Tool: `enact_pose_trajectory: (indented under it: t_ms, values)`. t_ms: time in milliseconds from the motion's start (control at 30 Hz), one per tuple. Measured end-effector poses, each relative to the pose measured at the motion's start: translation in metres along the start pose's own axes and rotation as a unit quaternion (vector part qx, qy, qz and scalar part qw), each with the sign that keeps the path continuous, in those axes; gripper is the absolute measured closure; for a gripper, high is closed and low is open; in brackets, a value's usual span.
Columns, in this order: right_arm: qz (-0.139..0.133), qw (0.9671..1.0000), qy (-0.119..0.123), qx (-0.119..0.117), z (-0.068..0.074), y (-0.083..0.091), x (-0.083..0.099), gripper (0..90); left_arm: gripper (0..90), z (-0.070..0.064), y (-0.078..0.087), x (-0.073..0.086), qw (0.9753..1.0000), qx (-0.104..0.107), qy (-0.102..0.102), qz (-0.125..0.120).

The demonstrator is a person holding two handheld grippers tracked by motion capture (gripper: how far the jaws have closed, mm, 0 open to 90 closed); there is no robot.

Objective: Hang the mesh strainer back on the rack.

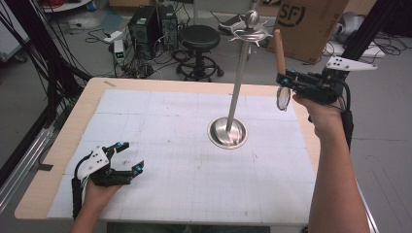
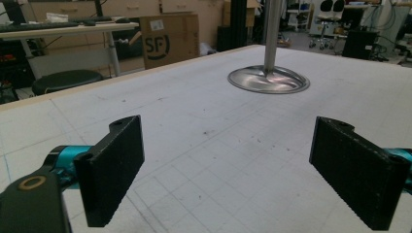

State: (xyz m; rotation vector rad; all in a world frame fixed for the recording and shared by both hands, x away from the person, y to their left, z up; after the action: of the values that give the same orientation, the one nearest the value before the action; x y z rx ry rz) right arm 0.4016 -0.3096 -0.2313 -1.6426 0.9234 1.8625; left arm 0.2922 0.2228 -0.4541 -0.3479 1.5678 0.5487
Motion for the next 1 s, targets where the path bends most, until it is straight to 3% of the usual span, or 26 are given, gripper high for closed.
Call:
enact_pose_trajectory:
  t_ms: [433, 1000]
  values:
    - [0.014, 0.9995, 0.026, -0.014, 0.016, -0.011, 0.001, 68.3, 13.0, 0.000, 0.000, 0.000, 1.0000, 0.000, -0.001, 0.001]
    - [0.043, 0.9980, 0.046, -0.003, 0.025, -0.031, 0.000, 68.2, 13.0, 0.000, 0.000, 0.000, 1.0000, 0.001, 0.000, 0.001]
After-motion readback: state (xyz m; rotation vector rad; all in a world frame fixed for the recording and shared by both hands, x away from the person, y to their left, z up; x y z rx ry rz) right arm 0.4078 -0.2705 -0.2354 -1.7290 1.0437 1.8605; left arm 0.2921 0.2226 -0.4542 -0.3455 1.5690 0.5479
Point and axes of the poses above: each handheld gripper's, and its own axes: y roughly backward along the jaws, x roughly out of its underside, z roughly to its left, the point moved 3 cm from there along -y, roughly forward along the jaws, and after that the axes turned 12 degrees about x, right-handed, at the moved point
